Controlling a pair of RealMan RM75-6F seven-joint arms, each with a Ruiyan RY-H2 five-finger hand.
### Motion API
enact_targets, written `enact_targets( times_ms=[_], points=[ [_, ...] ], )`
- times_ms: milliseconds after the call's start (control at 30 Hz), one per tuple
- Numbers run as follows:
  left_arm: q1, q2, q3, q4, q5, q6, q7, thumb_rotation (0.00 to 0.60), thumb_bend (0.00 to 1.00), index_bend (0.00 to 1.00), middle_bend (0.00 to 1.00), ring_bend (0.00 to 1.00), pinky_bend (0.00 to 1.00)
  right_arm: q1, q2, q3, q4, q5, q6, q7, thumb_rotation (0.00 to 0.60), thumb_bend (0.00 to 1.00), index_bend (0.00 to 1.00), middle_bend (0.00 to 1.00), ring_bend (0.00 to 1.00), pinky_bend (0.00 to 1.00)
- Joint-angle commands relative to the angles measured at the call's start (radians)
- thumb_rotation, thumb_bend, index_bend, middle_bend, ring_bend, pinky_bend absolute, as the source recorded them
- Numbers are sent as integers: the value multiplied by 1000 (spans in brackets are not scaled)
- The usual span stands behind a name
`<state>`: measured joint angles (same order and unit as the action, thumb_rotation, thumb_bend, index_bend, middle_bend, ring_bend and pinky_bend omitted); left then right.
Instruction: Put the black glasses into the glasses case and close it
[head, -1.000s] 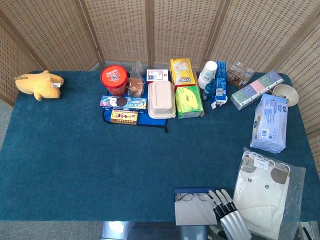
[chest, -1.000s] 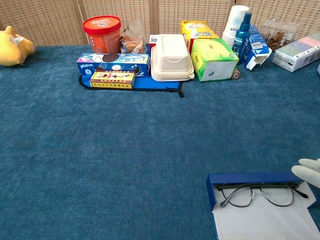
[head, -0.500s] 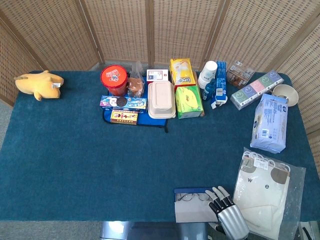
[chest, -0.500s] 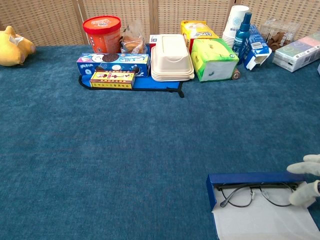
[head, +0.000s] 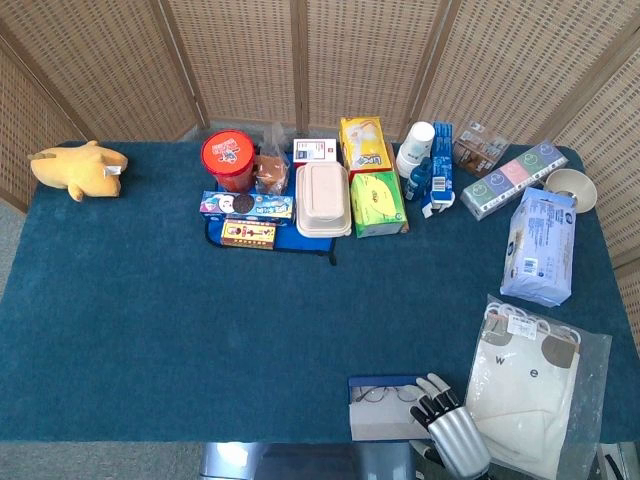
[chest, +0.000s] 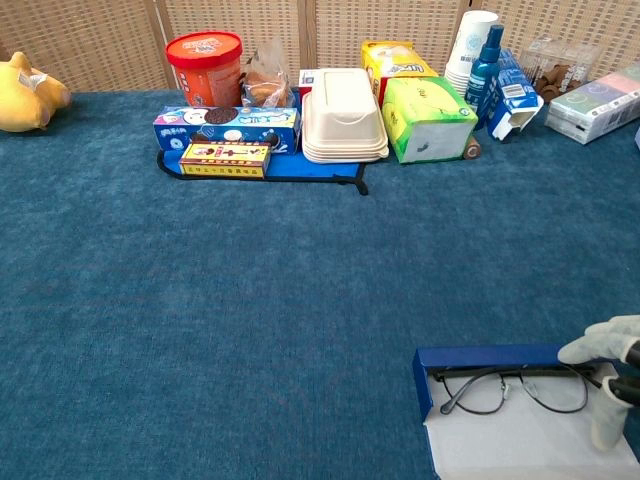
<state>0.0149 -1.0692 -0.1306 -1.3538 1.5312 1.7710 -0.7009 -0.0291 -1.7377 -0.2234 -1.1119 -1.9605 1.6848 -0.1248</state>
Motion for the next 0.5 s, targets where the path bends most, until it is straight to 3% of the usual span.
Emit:
enact_targets(
  times_ms=[33,500],
  points=[
    [2,0,0,3,0,2,-3,600,302,197,243,116,3,4,-1,3,-3,0,-5,-4,600,232,556,302,225,215],
    [15,-6,-1,22,-5,12,-31,600,301,197,243,113,3,19,2,5,-36,2,-37,-35,600,303,619,342,250,227]
  ],
)
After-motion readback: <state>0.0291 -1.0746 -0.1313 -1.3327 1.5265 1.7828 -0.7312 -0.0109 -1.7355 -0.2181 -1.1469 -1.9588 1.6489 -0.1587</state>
